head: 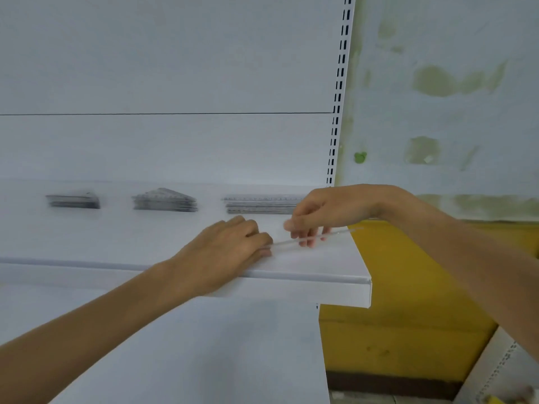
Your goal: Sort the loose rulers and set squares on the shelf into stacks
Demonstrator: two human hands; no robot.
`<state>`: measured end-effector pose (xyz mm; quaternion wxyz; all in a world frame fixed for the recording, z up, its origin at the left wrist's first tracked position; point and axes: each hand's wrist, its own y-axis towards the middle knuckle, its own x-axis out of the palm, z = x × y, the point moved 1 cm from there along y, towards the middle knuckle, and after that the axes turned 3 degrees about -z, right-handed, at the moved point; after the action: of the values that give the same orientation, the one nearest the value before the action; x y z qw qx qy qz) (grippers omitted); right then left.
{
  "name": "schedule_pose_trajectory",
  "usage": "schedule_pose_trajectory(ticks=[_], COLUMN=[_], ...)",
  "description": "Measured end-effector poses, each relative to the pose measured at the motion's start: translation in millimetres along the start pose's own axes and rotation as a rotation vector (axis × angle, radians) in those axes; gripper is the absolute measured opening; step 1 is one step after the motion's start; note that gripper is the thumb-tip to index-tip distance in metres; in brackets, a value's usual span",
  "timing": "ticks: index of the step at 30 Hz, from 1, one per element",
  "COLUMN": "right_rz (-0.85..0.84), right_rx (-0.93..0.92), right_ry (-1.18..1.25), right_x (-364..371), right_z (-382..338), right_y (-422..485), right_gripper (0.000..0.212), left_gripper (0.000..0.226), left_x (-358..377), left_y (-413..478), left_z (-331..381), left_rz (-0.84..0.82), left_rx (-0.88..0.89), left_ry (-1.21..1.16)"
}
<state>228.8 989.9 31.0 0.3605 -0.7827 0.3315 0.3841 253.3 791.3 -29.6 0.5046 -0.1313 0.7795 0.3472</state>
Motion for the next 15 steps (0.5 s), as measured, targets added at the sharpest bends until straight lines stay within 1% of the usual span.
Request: schedule_pose_trajectory(ticks=[2,5,7,9,12,15], right_rz=[0.074,0.215,0.314,0.410,0.543,0.612], right_rx=[-0.023,-0.090,-0.117,-0.133,-0.124,-0.099], right_ry=[-0.014,-0.071,-0.040,-0.023,0.039,0.065], right_x=[-2,-6,-11,-17,-27,-36], right_z=[-2,2,8,16,29,37], right_y=[3,8,13,18,23,34], right_gripper=[0.041,0.026,0.024,0.027,0.034,0.037], left_gripper=[0.037,0.036,0.035,0.031,0.034,0.035], left_x=[5,8,6,4,4,9], left_y=[11,22,27,33,40,51], left_z=[-13,-28,-39,-53,-80,-103], left_rz=[-0.066,-0.051,-0.047,-0.046,-0.002,0.061], left_rx=[-0.080,-0.130,-0.158,-0.212,-0.320,-0.373], left_ry=[0.094,0.058,-0.042,-0.139,-0.330,-0.491])
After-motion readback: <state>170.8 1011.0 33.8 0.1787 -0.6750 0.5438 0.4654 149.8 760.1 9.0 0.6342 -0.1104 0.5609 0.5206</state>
